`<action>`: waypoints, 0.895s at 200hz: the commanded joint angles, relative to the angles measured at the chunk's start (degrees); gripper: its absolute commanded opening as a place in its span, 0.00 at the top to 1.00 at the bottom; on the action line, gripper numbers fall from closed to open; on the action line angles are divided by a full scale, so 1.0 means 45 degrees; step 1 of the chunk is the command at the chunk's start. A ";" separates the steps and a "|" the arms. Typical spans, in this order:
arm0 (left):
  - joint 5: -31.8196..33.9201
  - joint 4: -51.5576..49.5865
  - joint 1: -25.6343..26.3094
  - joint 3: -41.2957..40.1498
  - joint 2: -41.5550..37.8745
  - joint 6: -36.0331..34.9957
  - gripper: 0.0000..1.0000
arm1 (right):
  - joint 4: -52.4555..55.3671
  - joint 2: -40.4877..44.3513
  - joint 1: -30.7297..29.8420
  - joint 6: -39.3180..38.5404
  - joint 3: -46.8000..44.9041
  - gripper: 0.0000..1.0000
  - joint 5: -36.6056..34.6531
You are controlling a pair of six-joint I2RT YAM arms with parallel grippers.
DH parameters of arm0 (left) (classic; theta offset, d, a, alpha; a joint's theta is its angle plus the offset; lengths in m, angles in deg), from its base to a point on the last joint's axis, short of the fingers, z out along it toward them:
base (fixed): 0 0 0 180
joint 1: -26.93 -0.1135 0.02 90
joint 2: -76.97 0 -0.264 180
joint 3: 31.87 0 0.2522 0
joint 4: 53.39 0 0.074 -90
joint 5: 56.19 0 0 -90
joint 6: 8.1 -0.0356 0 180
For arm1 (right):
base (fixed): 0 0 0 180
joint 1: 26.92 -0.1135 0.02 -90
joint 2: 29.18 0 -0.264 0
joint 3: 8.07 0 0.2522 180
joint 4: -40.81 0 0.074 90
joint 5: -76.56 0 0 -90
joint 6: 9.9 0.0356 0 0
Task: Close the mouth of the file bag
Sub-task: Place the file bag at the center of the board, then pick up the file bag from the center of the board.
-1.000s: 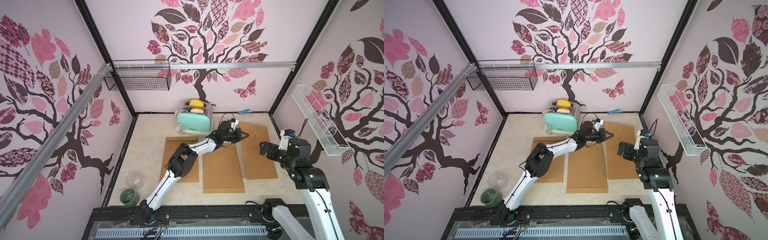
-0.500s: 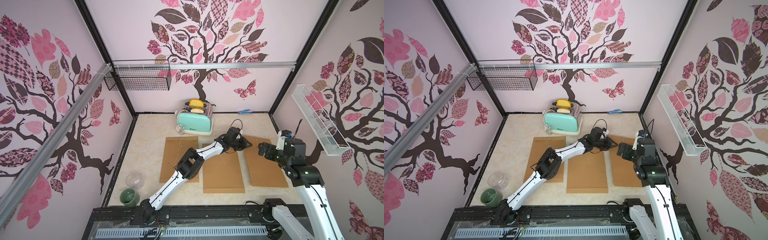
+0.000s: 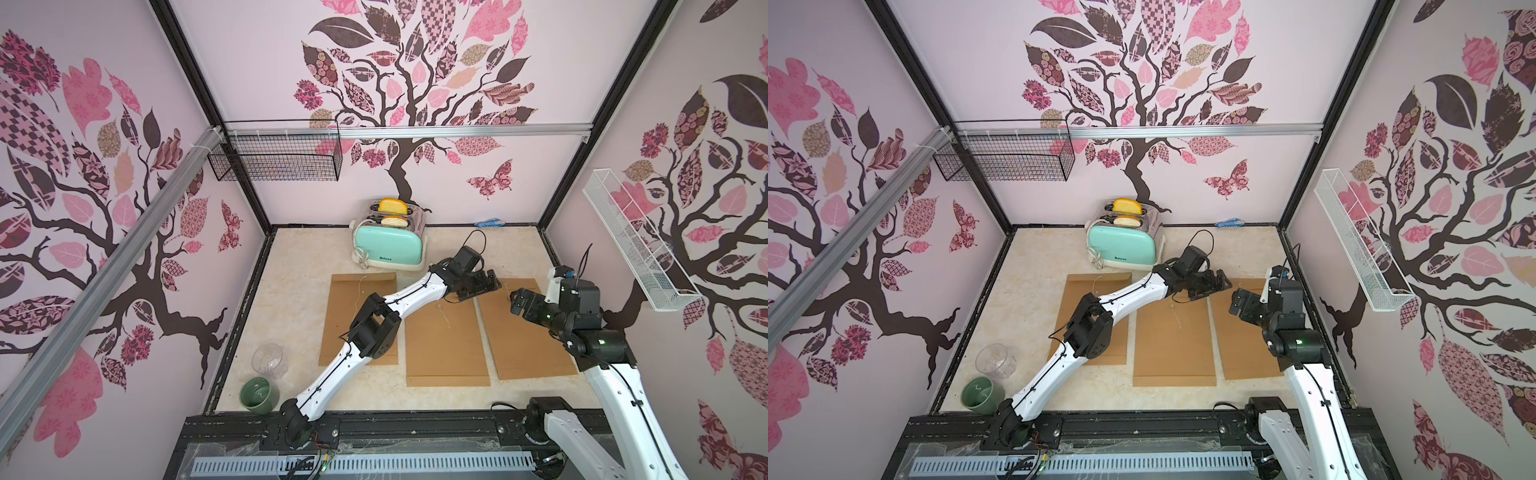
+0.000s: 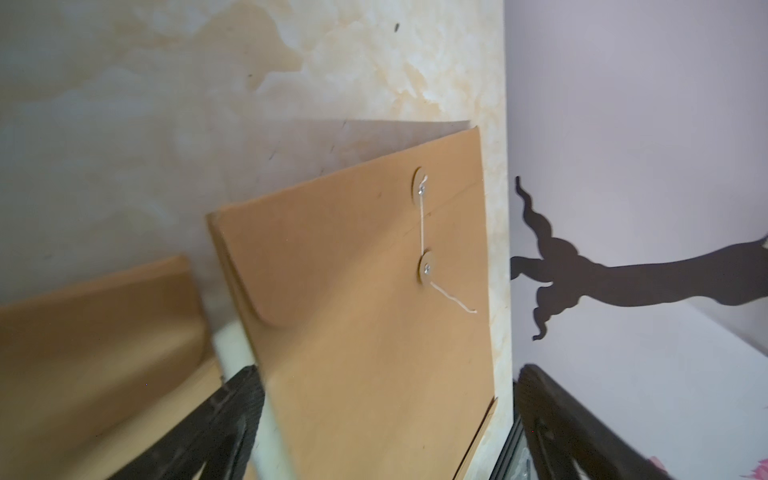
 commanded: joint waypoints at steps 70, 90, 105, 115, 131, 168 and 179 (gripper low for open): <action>0.2565 0.0311 -0.0153 -0.4717 -0.5381 -0.2725 0.02 | -0.0800 -0.0070 0.0090 0.0643 -0.0565 0.01 0.1614; 0.2722 0.2516 -0.0351 -0.8875 -0.8570 -0.2676 0.02 | -0.1572 -0.0341 -0.0104 0.1658 -0.0874 0.01 0.3173; 0.2435 0.3678 -0.0748 -1.1438 -1.0720 -0.2662 0.02 | -0.1851 -0.0730 -0.1129 0.1985 -0.0859 0.01 0.2989; 0.2453 0.3761 -0.1097 -1.2817 -1.2044 -0.2802 0.02 | -0.1925 -0.1055 -0.2319 0.1742 -0.0730 0.01 0.2210; 0.2525 0.3709 -0.1790 -1.4914 -1.4154 -0.2879 0.02 | -0.2464 -0.1695 -0.3977 0.1861 -0.0741 0.01 0.1242; 0.1904 0.3540 -0.5044 -1.9616 -1.8968 -0.2171 0.09 | -0.4471 -0.4076 -0.5913 0.3094 -0.0710 0.01 0.2068; 0.0600 0.3899 -0.6785 -2.1018 -2.0021 -0.1448 0.09 | -0.4709 -0.4683 -0.5930 0.3740 -0.0637 0.01 0.2292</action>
